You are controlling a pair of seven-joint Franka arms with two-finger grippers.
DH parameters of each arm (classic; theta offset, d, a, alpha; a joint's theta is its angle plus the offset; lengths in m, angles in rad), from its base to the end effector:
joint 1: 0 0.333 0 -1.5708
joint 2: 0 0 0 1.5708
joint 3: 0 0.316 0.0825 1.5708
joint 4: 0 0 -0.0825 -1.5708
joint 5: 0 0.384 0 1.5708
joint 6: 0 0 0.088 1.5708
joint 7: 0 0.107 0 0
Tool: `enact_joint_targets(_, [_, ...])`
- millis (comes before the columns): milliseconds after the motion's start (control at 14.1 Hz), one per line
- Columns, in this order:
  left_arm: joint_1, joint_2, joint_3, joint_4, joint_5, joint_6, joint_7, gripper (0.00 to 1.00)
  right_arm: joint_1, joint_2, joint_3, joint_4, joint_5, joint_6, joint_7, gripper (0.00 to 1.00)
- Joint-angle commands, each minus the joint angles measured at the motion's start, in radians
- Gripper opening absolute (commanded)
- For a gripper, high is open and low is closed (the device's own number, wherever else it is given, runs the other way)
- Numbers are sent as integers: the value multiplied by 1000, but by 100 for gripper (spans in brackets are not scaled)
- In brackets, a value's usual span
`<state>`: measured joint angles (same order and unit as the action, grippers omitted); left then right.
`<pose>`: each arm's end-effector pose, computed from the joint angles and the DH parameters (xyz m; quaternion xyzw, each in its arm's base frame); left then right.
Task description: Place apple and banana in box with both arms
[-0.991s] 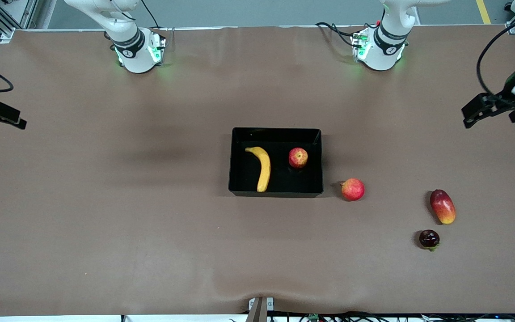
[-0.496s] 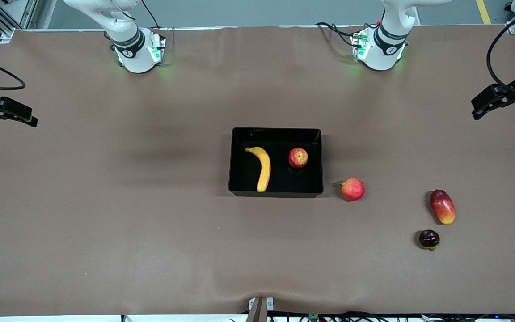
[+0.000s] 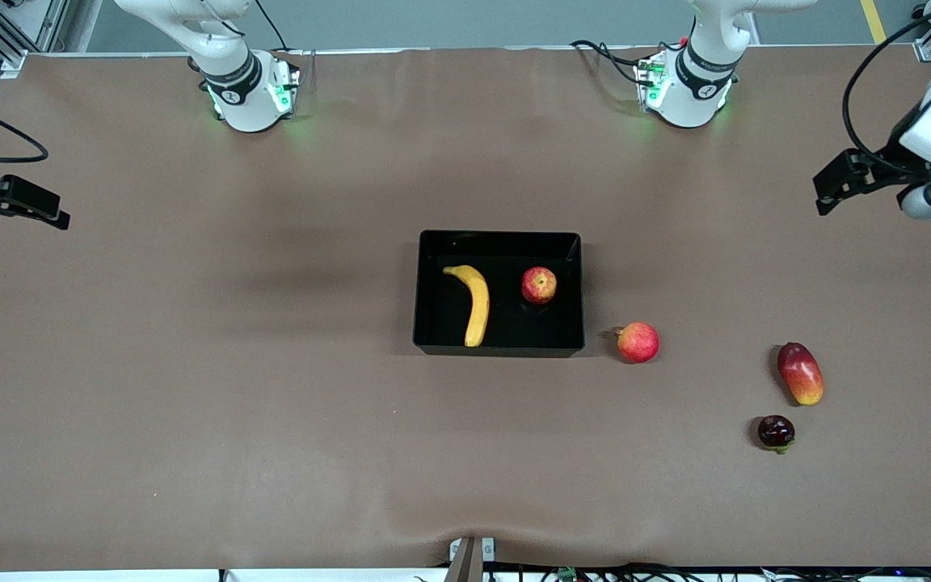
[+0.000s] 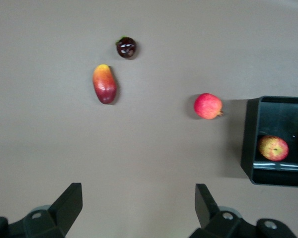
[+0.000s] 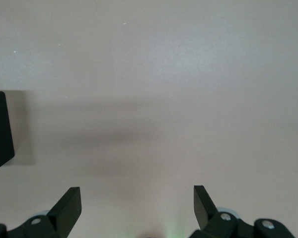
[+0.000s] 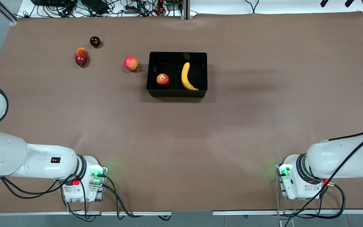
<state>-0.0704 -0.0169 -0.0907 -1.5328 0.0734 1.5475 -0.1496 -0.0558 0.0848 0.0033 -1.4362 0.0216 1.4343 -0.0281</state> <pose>0.5415 -0.0804 0.6499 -0.9992 0.0043 -0.0214 0.0345 0.5661 -0.0273 0.6282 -0.9989 0.0112 0.0429 0.0126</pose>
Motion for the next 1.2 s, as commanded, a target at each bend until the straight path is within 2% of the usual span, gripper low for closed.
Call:
enact_joint_targets(0, [-3, 29, 0, 23, -24, -3, 21, 100, 1, 7, -2, 11, 3, -3, 13, 100])
enact_joint_targets(1133, [34, 32, 8, 33, -55, -44, 24, 100, -1, 9, -3, 13, 1, -5, 13, 100])
